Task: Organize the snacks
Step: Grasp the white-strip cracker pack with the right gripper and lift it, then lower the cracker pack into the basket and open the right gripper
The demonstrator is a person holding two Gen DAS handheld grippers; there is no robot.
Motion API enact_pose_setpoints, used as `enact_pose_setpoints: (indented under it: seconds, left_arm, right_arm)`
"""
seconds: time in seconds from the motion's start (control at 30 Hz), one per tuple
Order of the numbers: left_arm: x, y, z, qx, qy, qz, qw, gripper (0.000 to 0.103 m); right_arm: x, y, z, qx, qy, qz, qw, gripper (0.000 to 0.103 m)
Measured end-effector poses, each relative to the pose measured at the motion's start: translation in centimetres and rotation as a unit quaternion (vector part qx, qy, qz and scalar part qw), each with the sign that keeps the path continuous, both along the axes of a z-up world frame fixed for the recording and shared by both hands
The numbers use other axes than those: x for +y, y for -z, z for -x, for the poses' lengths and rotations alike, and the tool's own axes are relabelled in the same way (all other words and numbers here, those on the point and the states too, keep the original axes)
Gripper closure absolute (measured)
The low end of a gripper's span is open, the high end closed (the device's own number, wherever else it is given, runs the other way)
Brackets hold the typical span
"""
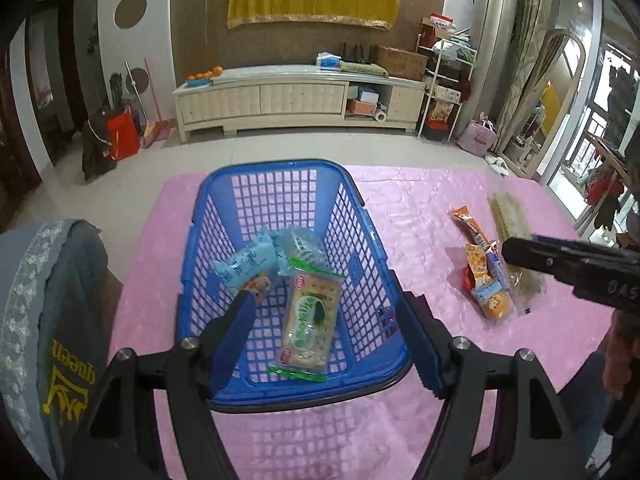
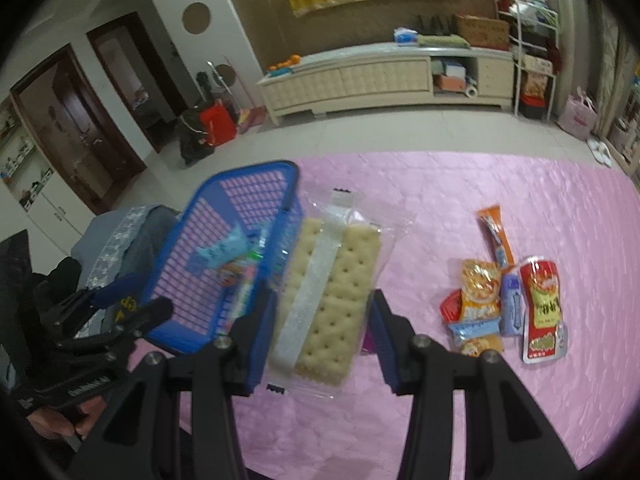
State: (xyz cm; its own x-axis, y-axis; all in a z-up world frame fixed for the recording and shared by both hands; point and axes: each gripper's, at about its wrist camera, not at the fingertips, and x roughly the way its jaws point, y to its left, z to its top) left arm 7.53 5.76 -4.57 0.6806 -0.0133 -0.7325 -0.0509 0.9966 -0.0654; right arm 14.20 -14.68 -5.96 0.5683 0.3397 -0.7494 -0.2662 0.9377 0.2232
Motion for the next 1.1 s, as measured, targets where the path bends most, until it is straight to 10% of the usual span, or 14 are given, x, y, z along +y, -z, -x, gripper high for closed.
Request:
enact_pose_setpoints:
  seconds: [1.1]
  left_arm:
    - [7.6, 1.8, 0.8, 0.003, -0.064, 0.001, 0.9979, 0.032]
  right_arm:
    - [11.5, 4.5, -3.9, 0.045, -0.083, 0.065, 0.993, 0.052]
